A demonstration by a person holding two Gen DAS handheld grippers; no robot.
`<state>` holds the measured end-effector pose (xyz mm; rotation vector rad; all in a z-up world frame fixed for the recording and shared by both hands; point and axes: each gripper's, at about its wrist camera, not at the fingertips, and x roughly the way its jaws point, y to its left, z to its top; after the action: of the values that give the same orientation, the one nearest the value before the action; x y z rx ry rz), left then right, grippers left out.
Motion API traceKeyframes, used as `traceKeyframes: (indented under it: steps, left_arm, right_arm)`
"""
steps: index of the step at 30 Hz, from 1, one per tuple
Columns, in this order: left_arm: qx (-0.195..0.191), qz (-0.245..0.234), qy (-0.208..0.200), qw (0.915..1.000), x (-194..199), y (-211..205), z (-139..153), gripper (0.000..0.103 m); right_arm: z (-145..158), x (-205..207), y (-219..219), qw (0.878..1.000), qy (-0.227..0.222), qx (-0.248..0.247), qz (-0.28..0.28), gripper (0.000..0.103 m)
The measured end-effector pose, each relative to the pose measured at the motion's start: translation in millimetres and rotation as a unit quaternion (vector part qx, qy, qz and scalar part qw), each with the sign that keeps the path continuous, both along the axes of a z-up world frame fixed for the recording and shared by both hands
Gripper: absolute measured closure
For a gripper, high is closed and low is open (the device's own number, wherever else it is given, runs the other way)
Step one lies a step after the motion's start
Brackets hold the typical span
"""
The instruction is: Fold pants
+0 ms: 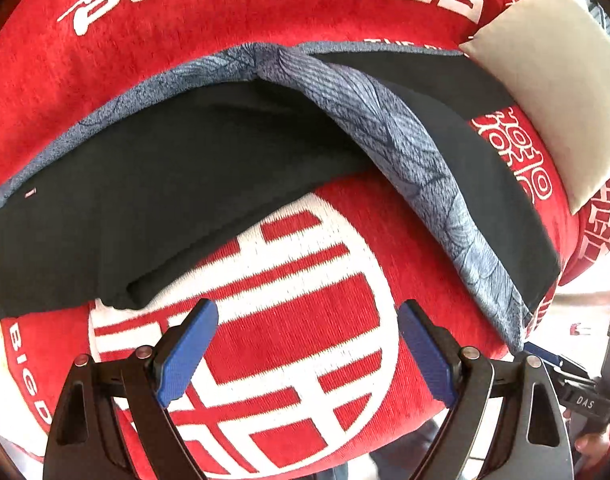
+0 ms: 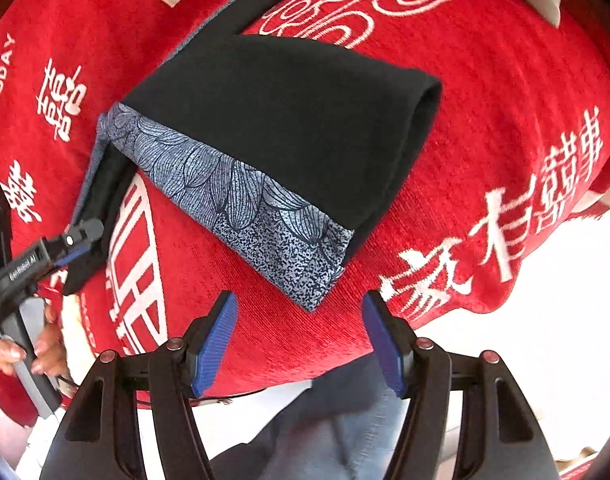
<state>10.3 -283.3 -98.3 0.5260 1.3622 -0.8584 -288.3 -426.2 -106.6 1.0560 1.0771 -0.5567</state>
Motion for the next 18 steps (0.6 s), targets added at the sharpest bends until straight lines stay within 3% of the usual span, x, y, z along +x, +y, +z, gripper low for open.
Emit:
traceKeyframes:
  steps: [4,5,6,8,13,18]
  left_arm:
    - [0.008,0.002,-0.003,1.0,-3,-12,-8,0.011]
    - [0.008,0.004,-0.002,1.0,-3,-16,-11,0.011]
    - [0.008,0.008,-0.001,0.9999,-4,-19,-13,0.011]
    - [0.013,0.017,0.007,0.9997,-4,-25,-18,0.011]
    - [0.026,0.021,0.025,0.9991,-9,-42,-24,0.011]
    - [0.023,0.021,0.034,0.9989,-9,-65,-17,0.011]
  right_arm:
    - [-1,1,-2,0.999,-0.04,0.013,0.01,0.053]
    - [-6,3,-3,0.999,-0.042,0.023,0.014,0.063]
    - [-9,3,-4,0.998,-0.047,0.033,0.014,0.079]
    - [-13,3,-9,0.996,-0.058,0.059,0.015,0.097]
    - [26,11,-27,0.992,-0.1,0.068,0.045,0.098]
    - [91,32,-83,0.984,-0.16,0.055,0.055,0.1]
